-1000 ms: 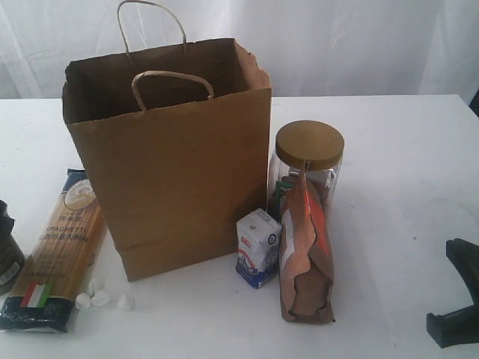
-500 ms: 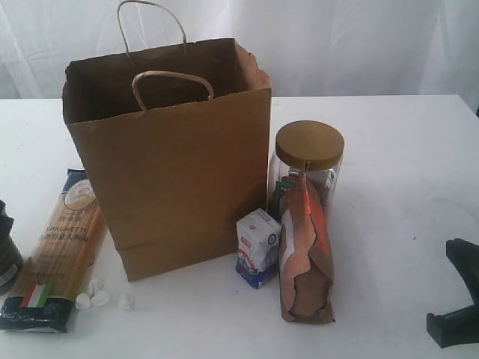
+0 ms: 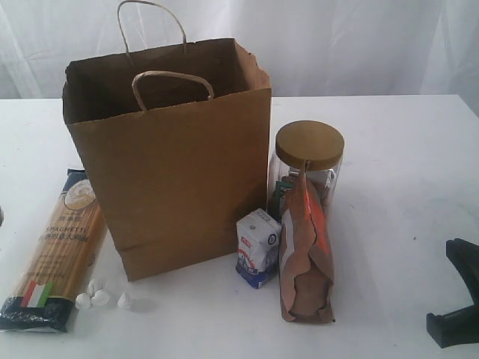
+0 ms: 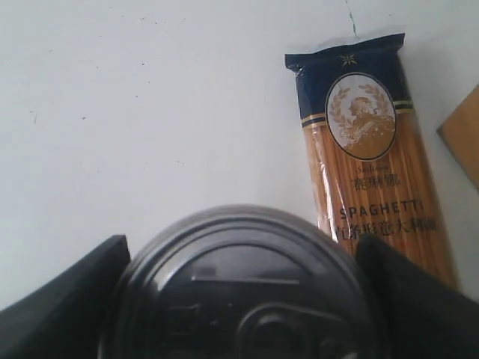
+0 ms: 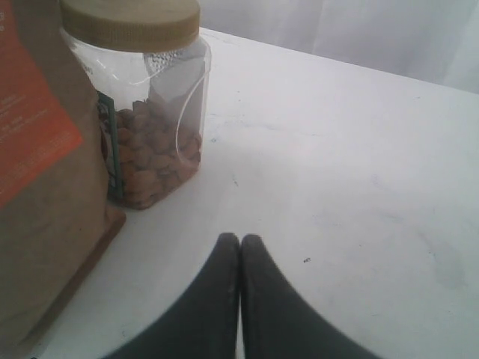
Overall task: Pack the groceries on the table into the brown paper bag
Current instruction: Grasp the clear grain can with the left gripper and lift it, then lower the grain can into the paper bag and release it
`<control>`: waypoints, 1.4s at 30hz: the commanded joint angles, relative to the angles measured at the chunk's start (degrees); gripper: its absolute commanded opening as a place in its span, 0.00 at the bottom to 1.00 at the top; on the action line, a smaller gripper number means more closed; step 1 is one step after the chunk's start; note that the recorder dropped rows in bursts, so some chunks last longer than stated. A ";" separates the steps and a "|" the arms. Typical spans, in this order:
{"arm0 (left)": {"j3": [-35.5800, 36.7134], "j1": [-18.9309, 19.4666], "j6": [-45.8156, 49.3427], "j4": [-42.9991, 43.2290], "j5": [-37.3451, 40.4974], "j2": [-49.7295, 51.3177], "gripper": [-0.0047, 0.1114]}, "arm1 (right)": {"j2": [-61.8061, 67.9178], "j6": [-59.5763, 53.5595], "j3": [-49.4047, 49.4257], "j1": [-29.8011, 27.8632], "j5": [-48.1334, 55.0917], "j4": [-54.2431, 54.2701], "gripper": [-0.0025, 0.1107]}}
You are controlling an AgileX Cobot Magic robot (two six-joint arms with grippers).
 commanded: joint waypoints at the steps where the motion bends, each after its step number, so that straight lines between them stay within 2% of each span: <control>1: -4.92 0.18 -0.50 -2.74 1.83 -3.79 0.04 | -0.26 -0.49 0.43 -0.36 -0.02 0.04 0.02; 4: -8.72 0.18 -0.50 -8.71 1.83 -5.90 0.04 | -0.26 -0.49 0.43 -0.36 -0.02 0.04 0.02; 7: -12.65 0.18 1.70 -19.50 2.21 -7.09 0.04 | -0.26 -0.49 0.43 -0.36 -0.02 0.04 0.02; 10: -16.35 0.18 10.78 -33.06 3.39 -7.12 0.04 | -0.26 -0.49 0.43 -0.36 -0.02 0.04 0.02; 16: -20.14 0.18 36.27 -63.35 4.23 -7.01 0.04 | -0.26 -0.49 0.43 -0.36 -0.02 0.04 0.02; 19: -21.32 0.18 43.37 -69.81 3.98 -5.94 0.04 | -0.26 -0.49 0.43 -0.36 -0.02 0.04 0.02; 24: -23.79 0.18 44.51 -78.72 6.26 -2.42 0.04 | -0.26 -0.49 0.43 -0.36 -0.02 0.04 0.02; 32: -26.49 0.18 50.28 -90.70 22.55 5.34 0.04 | -0.26 -0.49 0.43 -0.36 -0.02 0.04 0.02; 38: -26.51 0.18 65.15 -102.12 31.26 9.73 0.04 | -0.26 -0.49 0.43 -0.36 -0.02 0.04 0.02; 42: -26.51 0.18 71.23 -102.56 33.72 11.87 0.04 | -0.26 -0.49 0.43 -0.36 -0.02 0.04 0.02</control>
